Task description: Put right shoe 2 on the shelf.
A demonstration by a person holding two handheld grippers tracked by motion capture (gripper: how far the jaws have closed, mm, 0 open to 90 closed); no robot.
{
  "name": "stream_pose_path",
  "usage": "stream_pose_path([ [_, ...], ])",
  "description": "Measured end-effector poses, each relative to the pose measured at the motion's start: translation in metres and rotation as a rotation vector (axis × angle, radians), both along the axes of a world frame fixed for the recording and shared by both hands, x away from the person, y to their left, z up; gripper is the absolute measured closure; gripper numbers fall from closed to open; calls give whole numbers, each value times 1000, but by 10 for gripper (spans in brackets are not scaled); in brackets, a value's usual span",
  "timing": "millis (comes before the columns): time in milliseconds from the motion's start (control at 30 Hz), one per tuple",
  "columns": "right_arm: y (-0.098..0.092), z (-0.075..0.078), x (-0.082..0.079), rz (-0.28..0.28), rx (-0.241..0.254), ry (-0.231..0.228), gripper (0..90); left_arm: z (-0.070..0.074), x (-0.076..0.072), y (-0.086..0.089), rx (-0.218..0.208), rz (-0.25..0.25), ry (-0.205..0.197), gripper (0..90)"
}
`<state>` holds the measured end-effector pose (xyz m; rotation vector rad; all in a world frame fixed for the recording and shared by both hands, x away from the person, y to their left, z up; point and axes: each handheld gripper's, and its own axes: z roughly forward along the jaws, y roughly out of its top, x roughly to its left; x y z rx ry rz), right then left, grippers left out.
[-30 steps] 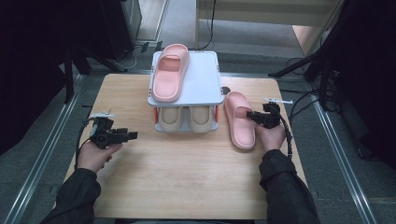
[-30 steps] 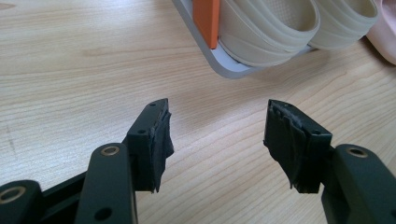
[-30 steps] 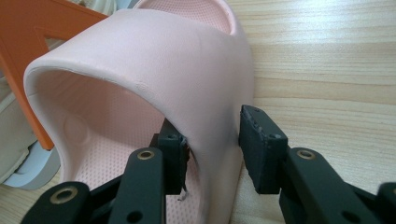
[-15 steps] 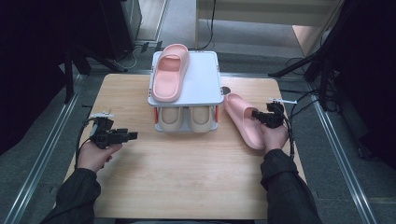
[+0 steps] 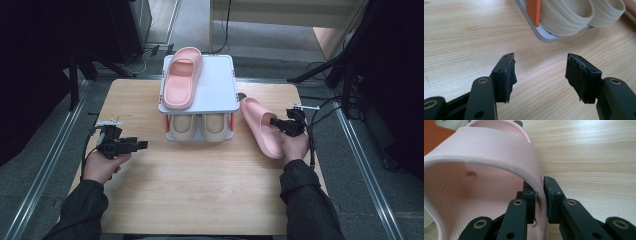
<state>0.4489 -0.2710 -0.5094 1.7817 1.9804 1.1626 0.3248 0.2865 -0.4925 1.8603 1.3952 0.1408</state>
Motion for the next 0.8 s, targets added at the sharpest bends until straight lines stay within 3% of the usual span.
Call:
stream_pose_path([
  [133, 0, 6, -1, -1, 20, 10, 812, 0, 0, -1, -2, -2, 2, 406],
  [267, 3, 17, -2, -11, -13, -2, 808, 0, 1, -1, -36, 1, 9, 407],
  [600, -2, 45, 1, -14, -36, -1, 807, 3, 0, 0, -38, -2, -7, 412],
  [800, -2, 74, 5, 4, -67, 2, 802, 5, 0, -1, -44, -11, -18, 415],
])
